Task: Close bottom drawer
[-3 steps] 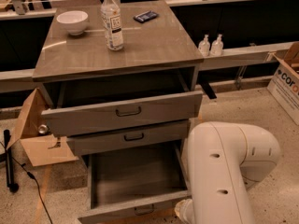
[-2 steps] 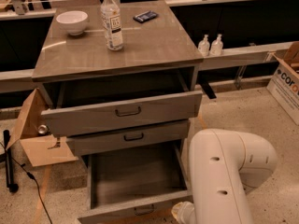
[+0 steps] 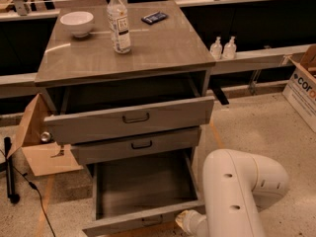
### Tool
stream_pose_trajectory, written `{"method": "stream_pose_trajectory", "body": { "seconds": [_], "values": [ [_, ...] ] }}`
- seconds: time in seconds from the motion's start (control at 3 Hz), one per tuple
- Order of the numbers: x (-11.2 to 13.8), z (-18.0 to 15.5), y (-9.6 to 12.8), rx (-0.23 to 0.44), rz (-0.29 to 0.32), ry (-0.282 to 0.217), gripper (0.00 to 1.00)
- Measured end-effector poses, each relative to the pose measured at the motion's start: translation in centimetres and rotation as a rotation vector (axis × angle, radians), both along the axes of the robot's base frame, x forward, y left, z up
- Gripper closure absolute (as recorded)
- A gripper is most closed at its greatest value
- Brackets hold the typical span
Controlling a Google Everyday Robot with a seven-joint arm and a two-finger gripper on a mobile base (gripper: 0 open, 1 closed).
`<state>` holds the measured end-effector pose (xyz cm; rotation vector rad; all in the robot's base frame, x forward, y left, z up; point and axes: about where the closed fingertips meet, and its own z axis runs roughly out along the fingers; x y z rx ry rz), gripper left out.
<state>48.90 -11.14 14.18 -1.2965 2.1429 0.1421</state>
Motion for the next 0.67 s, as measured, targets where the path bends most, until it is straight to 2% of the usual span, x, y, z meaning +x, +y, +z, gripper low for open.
{"method": "stream_pose_trajectory", "body": {
  "seconds": [0.33, 0.67],
  "values": [
    [1.8, -0.6, 0.2, 0.007, 0.002, -0.043, 1.00],
    [5.2, 0.6, 0.7, 0.021, 0.010, -0.137, 1.00]
  ]
}}
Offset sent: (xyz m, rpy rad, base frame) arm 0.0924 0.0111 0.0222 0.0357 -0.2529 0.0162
